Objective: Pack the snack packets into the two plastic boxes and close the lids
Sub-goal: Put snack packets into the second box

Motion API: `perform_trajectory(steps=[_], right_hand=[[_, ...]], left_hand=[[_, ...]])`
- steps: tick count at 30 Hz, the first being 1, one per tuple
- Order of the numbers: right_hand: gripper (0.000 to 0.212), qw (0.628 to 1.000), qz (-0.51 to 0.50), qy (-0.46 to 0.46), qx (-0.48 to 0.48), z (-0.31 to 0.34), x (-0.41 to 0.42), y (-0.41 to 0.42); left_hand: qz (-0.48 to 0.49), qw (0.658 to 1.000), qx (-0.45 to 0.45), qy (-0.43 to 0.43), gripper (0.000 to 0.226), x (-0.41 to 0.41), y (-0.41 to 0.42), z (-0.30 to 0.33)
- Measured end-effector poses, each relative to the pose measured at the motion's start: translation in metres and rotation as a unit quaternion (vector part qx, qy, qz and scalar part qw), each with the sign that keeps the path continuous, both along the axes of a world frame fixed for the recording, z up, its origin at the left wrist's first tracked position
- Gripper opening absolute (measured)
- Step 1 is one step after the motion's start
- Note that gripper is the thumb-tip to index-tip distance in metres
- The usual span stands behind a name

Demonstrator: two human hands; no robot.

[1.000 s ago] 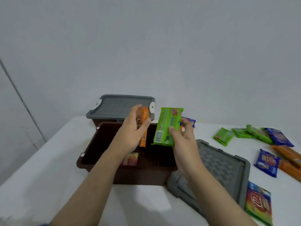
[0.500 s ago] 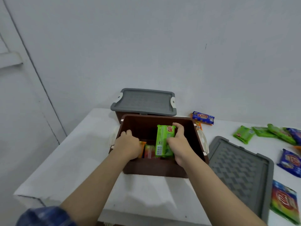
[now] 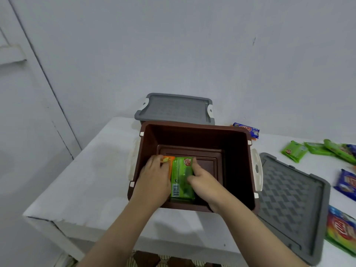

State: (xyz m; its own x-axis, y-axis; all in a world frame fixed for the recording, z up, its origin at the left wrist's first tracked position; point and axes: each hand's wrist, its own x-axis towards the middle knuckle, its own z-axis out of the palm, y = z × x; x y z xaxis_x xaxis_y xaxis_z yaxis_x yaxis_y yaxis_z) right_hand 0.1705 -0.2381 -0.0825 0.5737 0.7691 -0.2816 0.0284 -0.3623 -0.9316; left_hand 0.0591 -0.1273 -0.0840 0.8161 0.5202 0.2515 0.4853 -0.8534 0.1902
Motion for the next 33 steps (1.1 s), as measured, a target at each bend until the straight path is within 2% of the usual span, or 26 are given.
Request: perform_trajectory(steps=[6, 11, 15, 18, 21, 22, 23, 25, 26, 30, 33], right_hand=[[0.072, 0.996, -0.023, 0.075, 0.036, -0.003, 0.003, -0.002], [0.062, 0.992, -0.052, 0.096, 0.064, -0.002, 0.006, -0.008], [0.036, 0.996, -0.07, 0.046, 0.041, -0.009, -0.005, -0.004], [0.035, 0.999, -0.048, -0.005, 0.007, -0.012, -0.004, -0.008], [0.037, 1.0, -0.008, 0.03, 0.005, -0.006, 0.002, -0.012], [0.035, 1.0, 0.006, -0.003, -0.009, -0.002, 0.003, -0.012], [0.031, 0.997, 0.013, -0.073, -0.036, 0.002, 0.006, -0.012], [0.025, 0.961, 0.009, -0.26, -0.098, 0.01, 0.01, -0.012], [0.026, 0.938, -0.007, -0.326, -0.116, 0.014, 0.012, -0.014], [0.035, 0.896, -0.069, -0.427, -0.103, 0.023, 0.013, -0.023], [0.037, 0.882, -0.115, -0.456, -0.011, 0.026, 0.01, -0.029]], left_hand=[[-0.014, 0.996, -0.025, 0.084, 0.061, 0.004, 0.003, -0.005], [0.009, 0.999, -0.03, 0.027, 0.061, 0.001, -0.004, -0.007], [0.014, 1.0, -0.012, 0.008, 0.06, -0.003, -0.01, -0.008], [0.012, 1.0, -0.017, 0.012, 0.061, -0.007, -0.013, -0.01], [0.002, 0.999, -0.037, 0.011, 0.061, -0.004, -0.008, -0.008], [-0.001, 0.999, -0.05, 0.008, 0.059, -0.002, -0.005, -0.005], [-0.009, 0.998, -0.068, 0.001, 0.054, 0.001, -0.002, -0.001], [-0.028, 0.994, -0.099, -0.03, 0.041, 0.006, 0.005, 0.008], [-0.039, 0.993, -0.103, -0.049, 0.035, 0.008, 0.007, 0.012], [-0.066, 0.988, -0.086, -0.108, 0.023, 0.011, 0.005, 0.021], [-0.066, 0.989, -0.043, -0.126, 0.02, 0.015, -0.011, 0.02]])
